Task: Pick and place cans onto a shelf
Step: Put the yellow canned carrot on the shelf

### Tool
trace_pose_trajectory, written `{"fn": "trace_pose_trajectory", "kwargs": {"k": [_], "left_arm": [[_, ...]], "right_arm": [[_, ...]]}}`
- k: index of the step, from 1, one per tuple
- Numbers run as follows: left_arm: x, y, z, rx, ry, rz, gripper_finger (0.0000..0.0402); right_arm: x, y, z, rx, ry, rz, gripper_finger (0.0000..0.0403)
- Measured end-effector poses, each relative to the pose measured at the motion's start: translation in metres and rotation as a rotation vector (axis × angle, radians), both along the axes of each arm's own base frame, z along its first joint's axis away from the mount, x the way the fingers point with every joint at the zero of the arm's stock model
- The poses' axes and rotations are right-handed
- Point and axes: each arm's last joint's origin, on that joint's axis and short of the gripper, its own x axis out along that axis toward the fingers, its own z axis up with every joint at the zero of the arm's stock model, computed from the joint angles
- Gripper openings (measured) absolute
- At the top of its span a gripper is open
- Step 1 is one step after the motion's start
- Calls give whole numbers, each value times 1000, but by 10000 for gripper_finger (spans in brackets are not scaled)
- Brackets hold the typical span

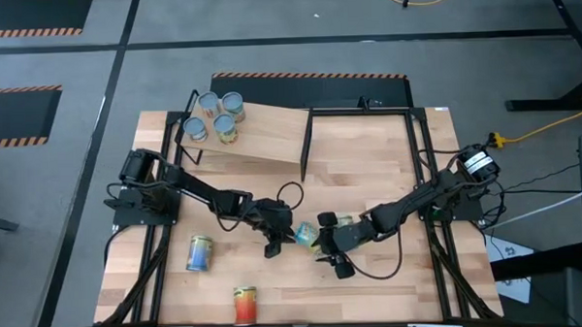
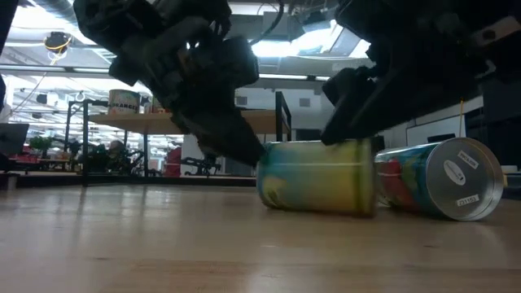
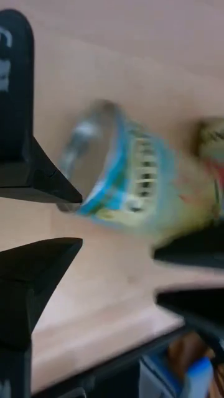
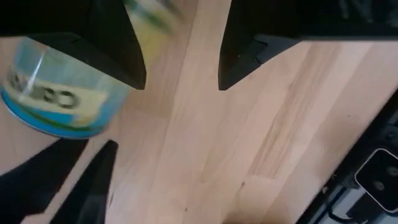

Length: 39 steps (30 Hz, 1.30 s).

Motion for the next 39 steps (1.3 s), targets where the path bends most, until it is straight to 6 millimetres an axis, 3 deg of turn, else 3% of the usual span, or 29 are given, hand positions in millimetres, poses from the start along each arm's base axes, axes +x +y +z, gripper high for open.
{"fn": "trace_pose_trajectory", "kwargs": {"k": [18,27,39], "left_arm": [[1,1,2,13,-25,32,92],[2,1,2,17,-26,39,92],[2,1,2,28,-28,54,92]], "right_arm": [[1,0,2,6,-16,-1,207],[-7,-3,19,0,-19,-3,207],[-19,-20,27,-302,-24,-259,207]]}}
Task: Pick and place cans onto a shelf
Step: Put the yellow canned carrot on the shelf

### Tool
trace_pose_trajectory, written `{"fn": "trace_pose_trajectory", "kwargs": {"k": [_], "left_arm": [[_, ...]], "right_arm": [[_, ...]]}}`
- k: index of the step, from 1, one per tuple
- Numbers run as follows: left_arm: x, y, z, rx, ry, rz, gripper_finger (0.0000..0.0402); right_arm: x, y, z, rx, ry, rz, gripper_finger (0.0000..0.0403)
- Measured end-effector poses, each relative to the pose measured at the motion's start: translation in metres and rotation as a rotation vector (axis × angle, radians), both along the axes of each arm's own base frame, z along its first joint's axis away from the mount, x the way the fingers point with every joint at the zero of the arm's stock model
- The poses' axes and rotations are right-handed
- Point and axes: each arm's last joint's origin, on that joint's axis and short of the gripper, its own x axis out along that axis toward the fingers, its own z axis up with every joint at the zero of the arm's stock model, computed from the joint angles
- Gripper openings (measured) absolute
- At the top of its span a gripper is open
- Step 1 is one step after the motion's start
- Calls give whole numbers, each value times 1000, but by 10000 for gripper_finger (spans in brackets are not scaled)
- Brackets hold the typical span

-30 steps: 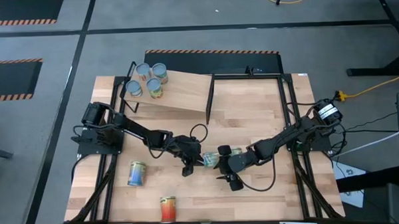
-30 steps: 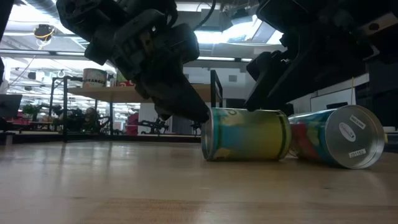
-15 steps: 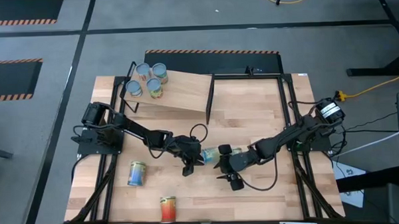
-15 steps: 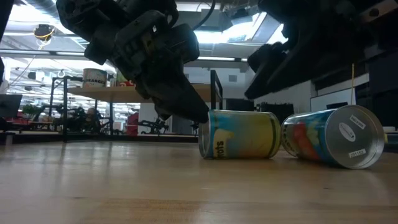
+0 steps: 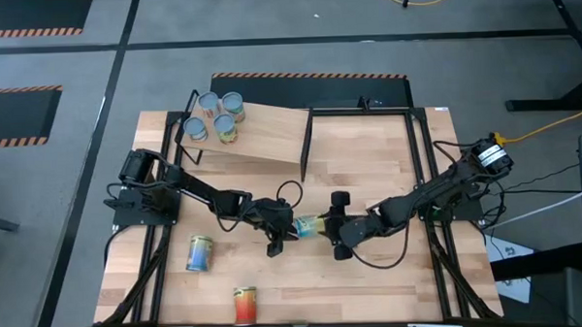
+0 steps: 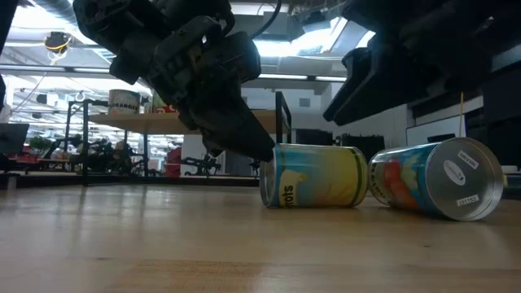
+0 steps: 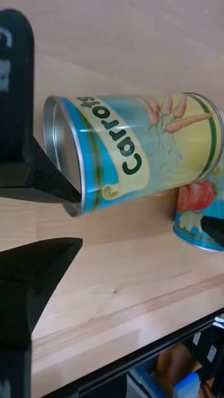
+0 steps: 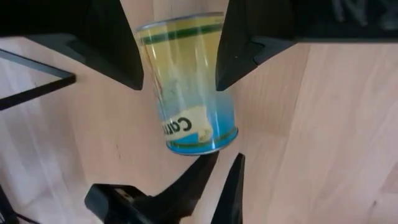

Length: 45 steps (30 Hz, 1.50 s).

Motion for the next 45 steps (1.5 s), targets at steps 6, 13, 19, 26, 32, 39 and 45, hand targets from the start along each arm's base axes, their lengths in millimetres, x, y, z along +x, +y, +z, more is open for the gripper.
{"fn": "trace_pose_trajectory", "kwargs": {"k": [6,13,19,26,32,39,45], "left_arm": [[0,0,0,0,0,0,92],[0,0,0,0,0,0,92],[0,0,0,0,0,0,92],[0,0,0,0,0,0,92],[0,1,0,-10,4,28,92],[0,1,0,-19,5,79,92],[1,2,1,-63,8,146,92]], "right_arm": [[-1,-2,-2,-8,21,-7,207],[0,-4,-2,18,16,-35,207],[3,-16,-4,130,55,-89,207],[6,-23,-4,178,71,-82,207],[7,-22,-9,197,89,-72,207],[12,-21,-18,200,93,-96,207],[13,-20,-18,228,79,-110,207]]}}
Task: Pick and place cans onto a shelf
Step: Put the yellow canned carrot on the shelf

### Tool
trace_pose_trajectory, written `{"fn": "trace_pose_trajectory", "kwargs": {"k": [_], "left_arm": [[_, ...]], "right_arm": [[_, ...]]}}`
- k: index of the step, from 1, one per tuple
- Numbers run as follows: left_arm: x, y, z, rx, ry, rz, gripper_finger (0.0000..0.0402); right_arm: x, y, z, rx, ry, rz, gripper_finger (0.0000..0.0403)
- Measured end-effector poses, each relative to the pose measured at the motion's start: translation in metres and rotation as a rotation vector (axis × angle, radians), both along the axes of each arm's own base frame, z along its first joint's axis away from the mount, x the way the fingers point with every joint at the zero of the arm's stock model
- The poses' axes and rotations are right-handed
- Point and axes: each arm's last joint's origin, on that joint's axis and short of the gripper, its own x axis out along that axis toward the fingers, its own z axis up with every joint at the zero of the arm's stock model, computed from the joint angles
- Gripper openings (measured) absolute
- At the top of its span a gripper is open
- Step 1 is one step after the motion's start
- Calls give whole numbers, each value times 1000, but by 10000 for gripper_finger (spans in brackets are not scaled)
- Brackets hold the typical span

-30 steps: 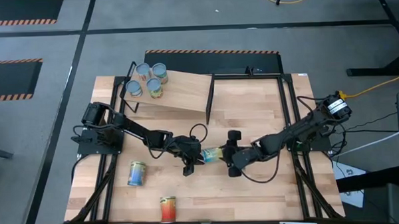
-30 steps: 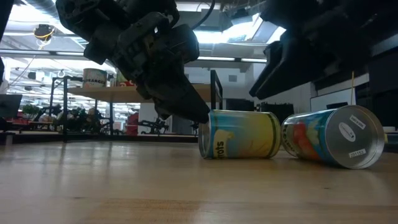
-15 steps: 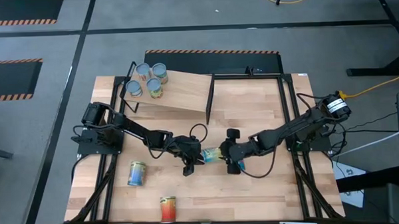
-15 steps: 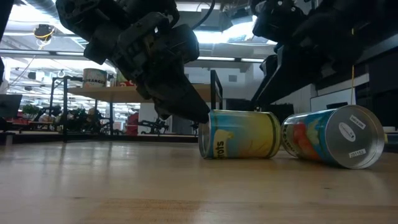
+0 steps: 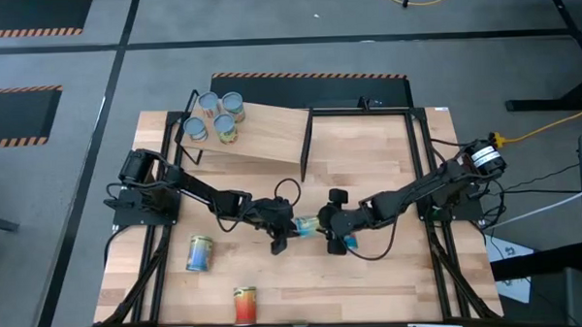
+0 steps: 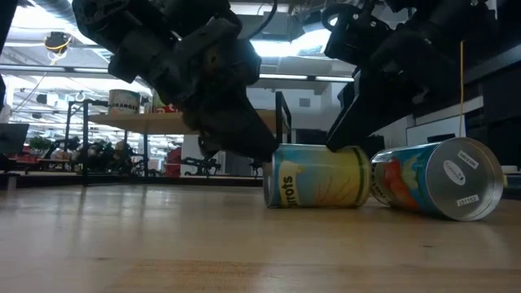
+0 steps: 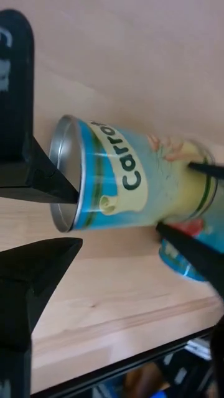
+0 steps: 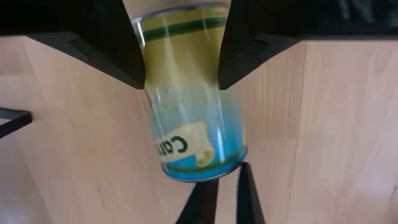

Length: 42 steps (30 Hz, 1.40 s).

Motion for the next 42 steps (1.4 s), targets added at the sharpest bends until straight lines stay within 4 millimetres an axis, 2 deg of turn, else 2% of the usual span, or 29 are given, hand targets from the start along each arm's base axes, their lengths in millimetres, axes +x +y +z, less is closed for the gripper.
{"fn": "trace_pose_trajectory", "kwargs": {"k": [9,22,34,42], "left_arm": [[1,2,2,-95,-8,158,92],[2,3,2,-97,-20,162,89],[2,2,2,-101,-15,157,8],[2,2,2,-99,-13,156,5]], "right_arm": [[0,0,0,37,-5,-36,207],[0,0,0,39,-6,-33,207],[0,0,0,36,-7,-34,207],[0,2,0,32,-13,-23,207]]}}
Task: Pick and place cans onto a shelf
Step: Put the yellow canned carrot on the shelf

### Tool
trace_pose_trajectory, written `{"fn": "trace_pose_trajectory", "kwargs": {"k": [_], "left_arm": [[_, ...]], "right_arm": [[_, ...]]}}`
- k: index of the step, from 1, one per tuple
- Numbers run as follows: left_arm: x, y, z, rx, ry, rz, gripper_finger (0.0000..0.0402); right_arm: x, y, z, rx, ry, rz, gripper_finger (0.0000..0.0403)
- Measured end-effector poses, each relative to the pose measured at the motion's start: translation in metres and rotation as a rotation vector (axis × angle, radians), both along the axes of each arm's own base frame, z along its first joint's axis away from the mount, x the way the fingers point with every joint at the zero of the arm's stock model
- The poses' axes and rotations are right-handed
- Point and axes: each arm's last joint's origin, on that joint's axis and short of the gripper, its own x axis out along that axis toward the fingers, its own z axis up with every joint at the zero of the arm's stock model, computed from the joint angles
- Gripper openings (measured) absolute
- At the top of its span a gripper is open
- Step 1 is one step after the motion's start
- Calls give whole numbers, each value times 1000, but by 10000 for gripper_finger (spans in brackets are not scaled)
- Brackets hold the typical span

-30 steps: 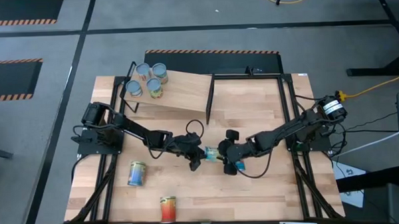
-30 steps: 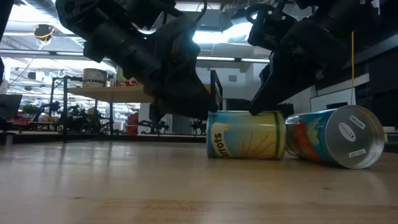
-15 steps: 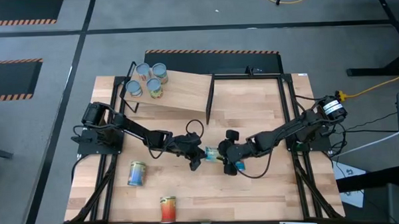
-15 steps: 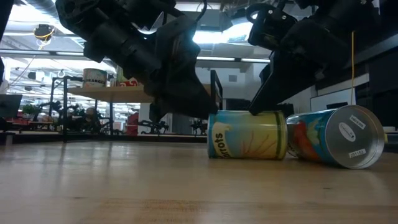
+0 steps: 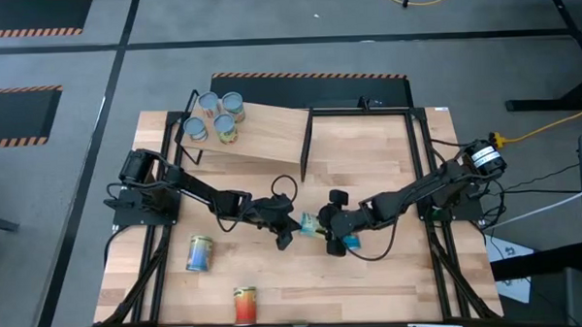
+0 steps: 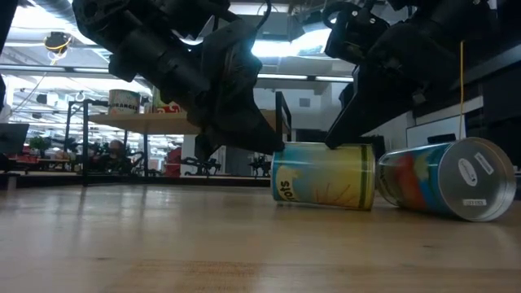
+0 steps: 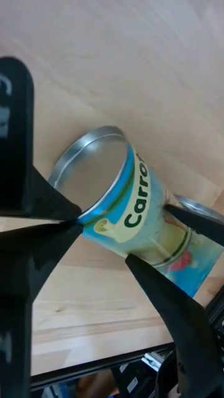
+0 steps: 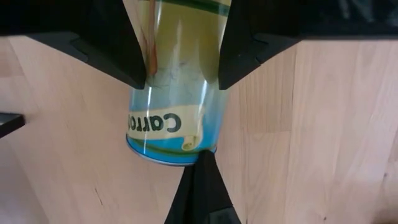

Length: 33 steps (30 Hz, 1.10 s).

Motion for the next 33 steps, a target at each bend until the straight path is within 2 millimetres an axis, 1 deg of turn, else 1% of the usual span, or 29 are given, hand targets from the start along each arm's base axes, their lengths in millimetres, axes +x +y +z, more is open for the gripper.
{"fn": "trace_pose_trajectory", "kwargs": {"k": [5,10,15,20,27,33], "left_arm": [[0,0,1,1,-7,-5,3],[1,1,1,13,-9,6,1],[0,0,1,10,-9,-2,0],[-1,-2,3,23,-11,-19,0],[-6,-3,23,22,-48,-29,0],[-17,-3,52,-1,-99,-49,0]], "right_arm": [[-5,5,8,-22,-15,54,207],[-15,8,30,4,-67,82,206],[-30,8,51,9,-84,96,206],[-45,6,66,28,-80,78,206],[-56,2,74,46,-68,54,206],[-57,1,75,45,-66,54,206]]}}
